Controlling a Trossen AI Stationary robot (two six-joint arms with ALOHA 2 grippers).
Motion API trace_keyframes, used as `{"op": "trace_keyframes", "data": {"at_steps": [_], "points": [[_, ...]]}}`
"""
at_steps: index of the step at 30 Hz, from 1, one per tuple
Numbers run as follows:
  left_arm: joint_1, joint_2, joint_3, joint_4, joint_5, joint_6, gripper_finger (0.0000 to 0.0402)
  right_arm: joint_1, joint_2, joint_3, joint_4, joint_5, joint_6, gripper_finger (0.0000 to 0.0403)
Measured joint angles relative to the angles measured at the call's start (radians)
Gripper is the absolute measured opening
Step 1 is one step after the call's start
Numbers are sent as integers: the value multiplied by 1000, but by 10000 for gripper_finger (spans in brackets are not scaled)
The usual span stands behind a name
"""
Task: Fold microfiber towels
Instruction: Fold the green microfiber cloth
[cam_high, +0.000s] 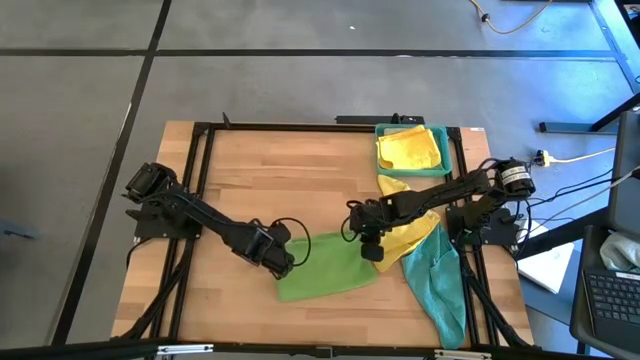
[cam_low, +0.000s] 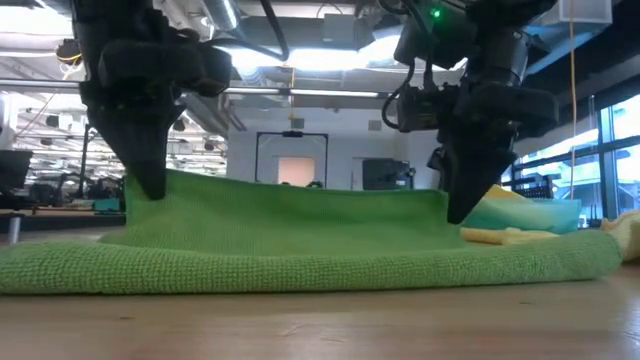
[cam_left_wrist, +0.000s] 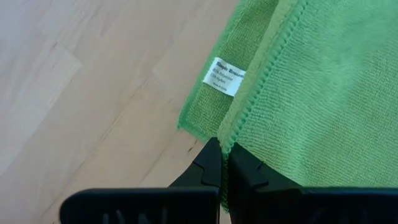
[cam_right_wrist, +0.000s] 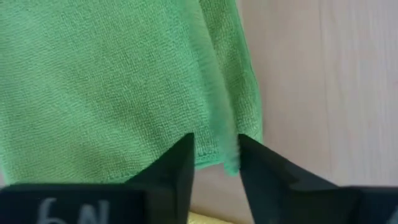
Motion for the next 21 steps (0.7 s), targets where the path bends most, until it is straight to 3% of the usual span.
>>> {"op": "trace_keyframes", "data": {"at_steps": [8,15,21], "points": [[0,0,0,8,0,24,7,0,0,0,-14,-1,54,195],[18,0,0,38,-22,50,87,0,0,0,-17,-8,115,209],[40,0,0,-43,-26,51,143,0,-1,1,-95,-34,161,210]]}}
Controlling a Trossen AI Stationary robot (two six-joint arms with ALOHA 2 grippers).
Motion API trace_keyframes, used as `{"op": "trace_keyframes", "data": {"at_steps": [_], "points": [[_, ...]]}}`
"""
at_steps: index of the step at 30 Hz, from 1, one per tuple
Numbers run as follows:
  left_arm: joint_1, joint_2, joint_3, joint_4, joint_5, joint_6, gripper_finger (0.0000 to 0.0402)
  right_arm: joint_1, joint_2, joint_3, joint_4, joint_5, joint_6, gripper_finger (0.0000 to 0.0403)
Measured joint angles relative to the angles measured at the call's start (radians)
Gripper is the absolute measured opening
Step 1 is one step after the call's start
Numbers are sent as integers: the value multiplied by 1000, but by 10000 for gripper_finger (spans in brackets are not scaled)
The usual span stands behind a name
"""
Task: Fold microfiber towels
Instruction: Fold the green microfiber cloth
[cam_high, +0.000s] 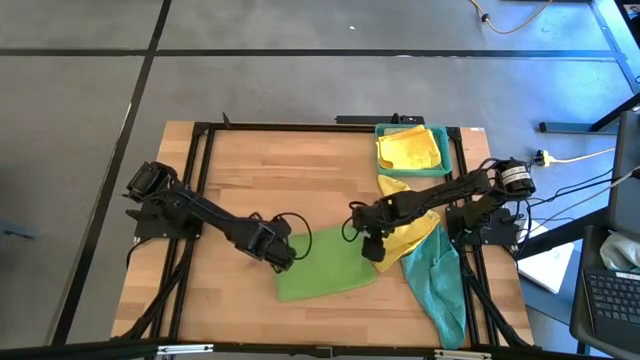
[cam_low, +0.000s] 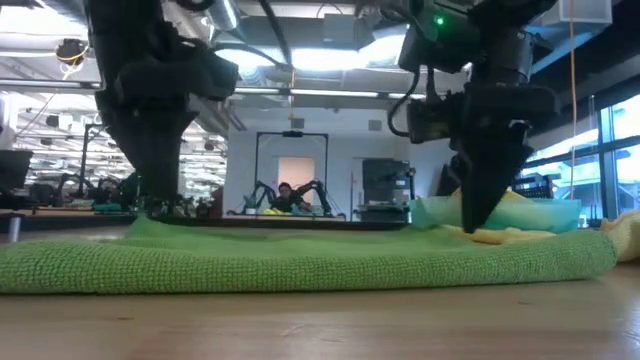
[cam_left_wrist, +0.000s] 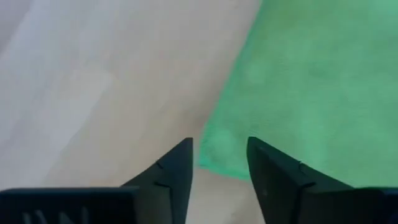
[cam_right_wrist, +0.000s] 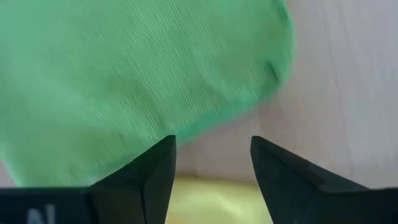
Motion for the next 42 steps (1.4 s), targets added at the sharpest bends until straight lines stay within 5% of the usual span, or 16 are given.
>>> {"op": "trace_keyframes", "data": {"at_steps": [6,10,14,24,33,36,42], "points": [[-1,-35,0,-93,0,15,156,-5,-17,0,-138,-5,31,210],[-11,-94,0,-119,0,1,154,-2,-53,0,-110,-124,115,210],[-48,-149,0,-91,-2,-78,154,19,-60,2,-32,-298,305,210],[-167,-167,0,90,32,-383,154,128,-52,1,3,-416,604,210],[-231,-167,0,128,25,-630,153,268,-52,0,25,-208,561,210],[-258,-160,0,153,-40,-569,153,294,-52,-1,113,-154,478,210],[-294,-160,0,380,-75,-142,153,354,-52,17,377,-119,226,210]]}}
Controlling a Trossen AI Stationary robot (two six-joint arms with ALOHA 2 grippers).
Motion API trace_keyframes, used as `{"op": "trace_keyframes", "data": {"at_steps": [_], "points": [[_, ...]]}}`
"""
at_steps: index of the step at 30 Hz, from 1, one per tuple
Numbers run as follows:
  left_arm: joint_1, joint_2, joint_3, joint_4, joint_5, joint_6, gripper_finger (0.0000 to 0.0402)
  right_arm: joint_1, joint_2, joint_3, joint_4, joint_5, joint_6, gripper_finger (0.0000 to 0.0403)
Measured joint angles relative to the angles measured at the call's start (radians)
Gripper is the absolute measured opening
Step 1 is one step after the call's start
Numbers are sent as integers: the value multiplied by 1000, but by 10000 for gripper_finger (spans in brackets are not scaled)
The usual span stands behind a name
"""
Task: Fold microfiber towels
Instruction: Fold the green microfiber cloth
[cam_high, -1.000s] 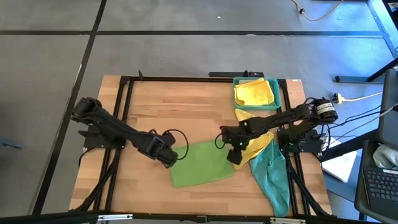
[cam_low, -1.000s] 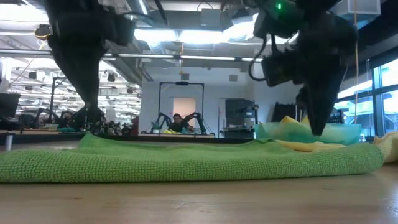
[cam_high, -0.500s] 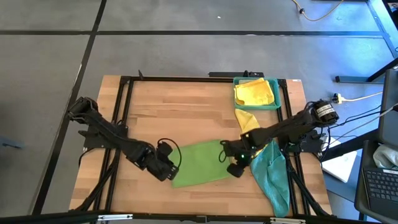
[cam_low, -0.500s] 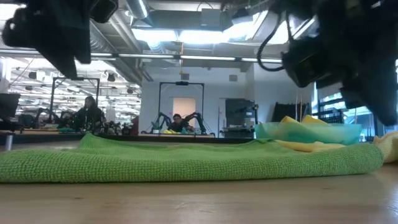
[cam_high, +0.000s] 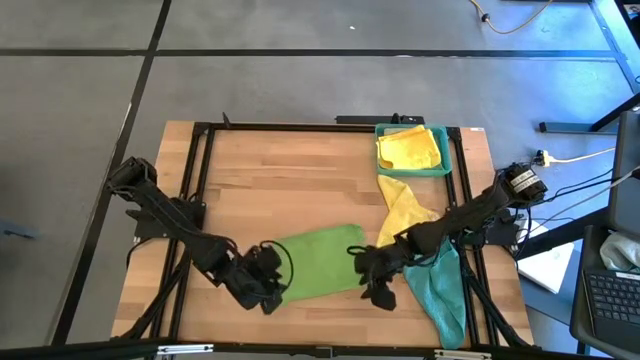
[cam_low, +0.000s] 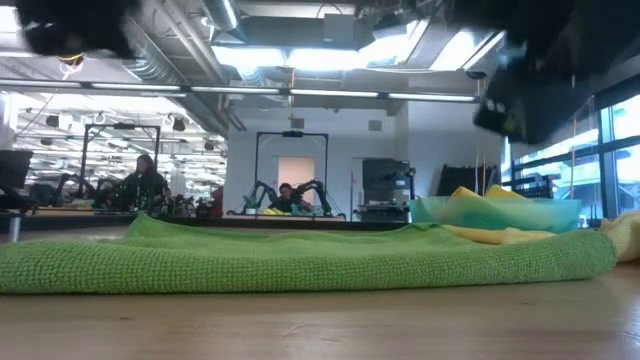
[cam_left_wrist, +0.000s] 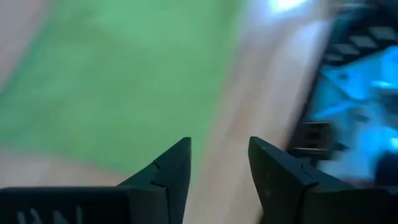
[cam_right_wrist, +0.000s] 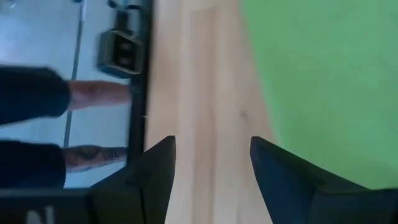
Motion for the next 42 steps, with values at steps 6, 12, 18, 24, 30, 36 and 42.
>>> {"op": "trace_keyframes", "data": {"at_steps": [6,12,18,24,30,36,42], "points": [[-4,0,0,82,82,250,153,30,0,62,-74,86,37,210],[-9,64,0,39,186,452,153,31,0,68,-87,214,211,210],[-28,165,0,41,249,527,153,30,0,68,-100,236,376,210],[-30,205,0,59,170,568,155,34,0,68,-119,228,446,210],[-24,270,0,124,216,656,154,34,0,70,-90,232,478,210],[-24,300,1,97,190,645,154,34,0,72,-101,232,504,209],[-22,293,1,100,135,627,154,37,1,108,-115,251,425,209]]}}
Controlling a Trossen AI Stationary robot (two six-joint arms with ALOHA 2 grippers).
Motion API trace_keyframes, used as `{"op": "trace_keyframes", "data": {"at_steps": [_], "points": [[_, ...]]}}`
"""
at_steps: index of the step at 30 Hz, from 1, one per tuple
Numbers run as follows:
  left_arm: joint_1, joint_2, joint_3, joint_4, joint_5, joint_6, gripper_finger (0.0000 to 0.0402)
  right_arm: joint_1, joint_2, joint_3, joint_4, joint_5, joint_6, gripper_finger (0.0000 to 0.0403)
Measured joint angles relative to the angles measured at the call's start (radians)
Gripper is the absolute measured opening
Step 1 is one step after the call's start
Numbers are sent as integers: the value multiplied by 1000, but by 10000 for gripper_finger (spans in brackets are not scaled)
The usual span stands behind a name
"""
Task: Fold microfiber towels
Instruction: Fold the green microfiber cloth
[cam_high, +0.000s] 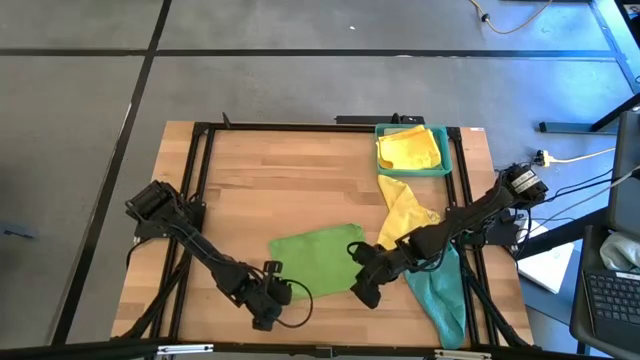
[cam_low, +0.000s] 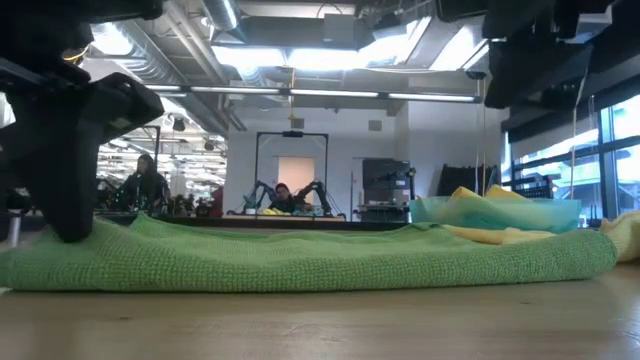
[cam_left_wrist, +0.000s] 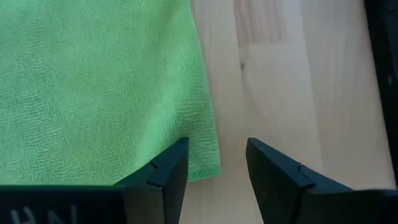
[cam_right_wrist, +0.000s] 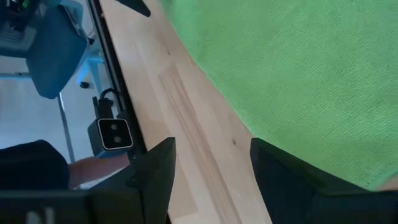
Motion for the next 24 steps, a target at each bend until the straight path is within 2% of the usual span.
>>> {"op": "trace_keyframes", "data": {"at_steps": [11,18,21,24], "points": [[1,9,0,-11,-1,-70,153,-1,0,12,3,18,-26,209],[19,23,0,-7,5,-80,152,-1,11,12,94,71,-80,209],[33,35,1,-1,49,-104,135,-1,31,12,163,73,-181,209],[42,35,0,-5,101,-143,93,-1,47,12,185,72,-224,209]]}}
